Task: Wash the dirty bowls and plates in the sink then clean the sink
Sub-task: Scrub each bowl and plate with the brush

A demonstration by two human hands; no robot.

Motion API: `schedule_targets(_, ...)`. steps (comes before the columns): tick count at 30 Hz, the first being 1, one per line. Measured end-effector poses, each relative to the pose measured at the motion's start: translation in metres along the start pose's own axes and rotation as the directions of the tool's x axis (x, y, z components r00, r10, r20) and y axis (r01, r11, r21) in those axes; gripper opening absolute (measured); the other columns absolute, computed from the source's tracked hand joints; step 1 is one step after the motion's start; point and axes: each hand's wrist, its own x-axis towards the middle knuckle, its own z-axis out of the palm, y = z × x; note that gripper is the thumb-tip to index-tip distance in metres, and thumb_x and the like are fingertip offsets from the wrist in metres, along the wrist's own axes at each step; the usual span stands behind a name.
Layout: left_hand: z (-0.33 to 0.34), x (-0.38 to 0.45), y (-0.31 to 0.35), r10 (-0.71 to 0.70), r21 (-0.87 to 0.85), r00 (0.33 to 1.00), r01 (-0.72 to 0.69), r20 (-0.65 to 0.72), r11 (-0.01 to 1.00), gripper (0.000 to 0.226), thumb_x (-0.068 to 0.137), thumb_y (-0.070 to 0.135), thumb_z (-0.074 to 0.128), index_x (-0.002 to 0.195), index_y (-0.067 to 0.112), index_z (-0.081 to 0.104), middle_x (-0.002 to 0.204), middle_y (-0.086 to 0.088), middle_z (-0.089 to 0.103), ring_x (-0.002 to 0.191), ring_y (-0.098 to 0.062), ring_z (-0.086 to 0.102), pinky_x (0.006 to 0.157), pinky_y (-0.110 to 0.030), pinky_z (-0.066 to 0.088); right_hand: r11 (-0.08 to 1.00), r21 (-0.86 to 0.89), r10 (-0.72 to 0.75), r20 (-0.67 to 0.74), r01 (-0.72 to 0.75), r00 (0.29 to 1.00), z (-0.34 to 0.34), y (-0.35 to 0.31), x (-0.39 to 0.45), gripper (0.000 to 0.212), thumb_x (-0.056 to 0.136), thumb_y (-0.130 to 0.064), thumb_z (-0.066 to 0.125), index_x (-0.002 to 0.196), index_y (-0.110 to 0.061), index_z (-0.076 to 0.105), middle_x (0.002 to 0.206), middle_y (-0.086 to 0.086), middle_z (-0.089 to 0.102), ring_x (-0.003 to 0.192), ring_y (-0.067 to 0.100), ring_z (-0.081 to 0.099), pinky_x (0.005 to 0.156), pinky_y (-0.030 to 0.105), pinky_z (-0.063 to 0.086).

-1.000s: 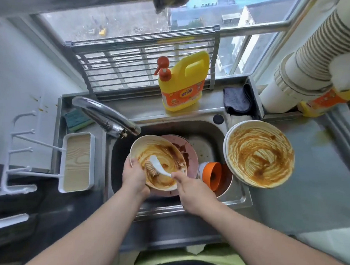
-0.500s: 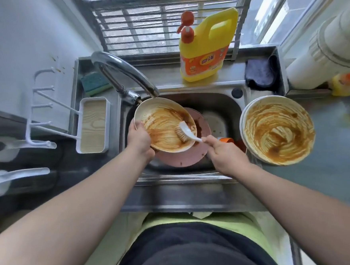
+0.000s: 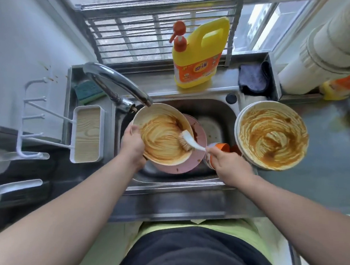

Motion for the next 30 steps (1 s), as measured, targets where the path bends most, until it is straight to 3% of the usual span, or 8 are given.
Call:
schedule_targets(3,0.006,-0.006,-0.010,0.005,0.091,0.998,-0.010,0.056,0.996,0.039,0.115,0.040,0.029,0.142,0.039,0.056,0.126,-0.007,0.070,0.111,-0.029,0.071,0.084,-0.053,0.063,0.999,-0.050,0.004,-0.071,-0.008,0.997,-0.021,-0.020,0.032,0.028,0.109,-0.039,0.028,0.135,-0.048,0.036,0.101,0.013,0.069,0.085,0.039,0.064,0.075,0.049,0.058)
schedule_targets(7,0.023,-0.017,-0.012,-0.046,0.055,0.996,0.042,0.071,0.998,0.035,0.115,0.043,0.028,0.132,0.041,0.058,0.119,-0.008,0.072,0.105,-0.032,0.072,0.076,-0.057,0.063,0.978,0.193,-0.073,-0.054,0.082,0.996,-0.006,-0.083,0.034,0.027,0.110,-0.032,0.031,0.133,-0.041,0.041,0.111,0.015,0.068,0.094,0.037,0.063,0.081,0.047,0.055)
schedule_targets(11,0.026,-0.011,-0.002,0.016,-0.033,0.999,-0.017,-0.034,0.999,0.034,0.115,0.041,0.027,0.134,0.039,0.055,0.124,-0.007,0.068,0.108,-0.032,0.070,0.087,-0.060,0.060,0.938,0.292,-0.197,0.000,0.188,0.980,0.030,-0.092,-0.020,0.029,0.110,-0.033,0.033,0.136,-0.041,0.044,0.106,0.020,0.070,0.097,0.042,0.065,0.082,0.046,0.051)
schedule_targets(13,0.017,-0.001,0.002,0.053,-0.005,0.997,-0.053,-0.059,0.999,0.037,0.115,0.041,0.027,0.140,0.037,0.054,0.129,-0.007,0.067,0.110,-0.029,0.070,0.090,-0.056,0.060,0.962,0.222,-0.176,0.057,0.159,0.983,0.035,-0.059,-0.037,0.032,0.110,-0.034,0.032,0.137,-0.048,0.038,0.102,0.017,0.071,0.092,0.044,0.065,0.079,0.048,0.054)
schedule_targets(16,0.007,0.003,0.004,0.049,0.078,0.998,-0.052,0.040,0.996,0.038,0.115,0.039,0.028,0.137,0.042,0.059,0.125,-0.004,0.071,0.110,-0.025,0.071,0.082,-0.044,0.063,0.996,-0.073,-0.045,0.071,0.050,0.996,0.018,-0.005,-0.024,0.039,0.109,-0.034,0.032,0.142,-0.055,0.027,0.100,0.010,0.070,0.085,0.040,0.067,0.071,0.046,0.057)
schedule_targets(22,0.008,-0.006,0.007,0.014,0.235,0.986,-0.053,0.165,0.971,0.038,0.114,0.045,0.030,0.133,0.046,0.063,0.120,0.000,0.074,0.110,-0.024,0.071,0.069,-0.040,0.063,0.890,-0.453,-0.114,-0.104,0.055,0.988,-0.017,0.003,0.028,0.054,0.107,-0.023,0.036,0.147,-0.056,0.018,0.088,0.002,0.062,0.070,0.032,0.061,0.046,0.032,0.036)
schedule_targets(25,0.007,-0.004,0.018,0.085,0.184,0.990,-0.105,0.115,0.977,0.035,0.114,0.042,0.031,0.123,0.046,0.065,0.118,0.001,0.074,0.109,-0.019,0.071,0.074,-0.035,0.061,0.961,-0.274,-0.054,-0.018,0.047,0.998,0.010,-0.013,0.010,0.038,0.109,-0.031,0.034,0.142,-0.051,0.030,0.088,0.006,0.062,0.072,0.034,0.061,0.054,0.037,0.046)
schedule_targets(30,-0.001,0.004,0.002,0.144,0.182,0.990,-0.143,0.005,0.973,0.035,0.114,0.042,0.034,0.143,0.046,0.052,0.133,-0.004,0.068,0.114,-0.024,0.069,0.086,-0.042,0.062,0.976,0.178,-0.153,0.129,0.129,0.980,0.046,-0.053,-0.039,0.027,0.109,-0.048,0.030,0.134,-0.048,0.040,0.107,0.011,0.071,0.098,0.041,0.065,0.080,0.046,0.055)
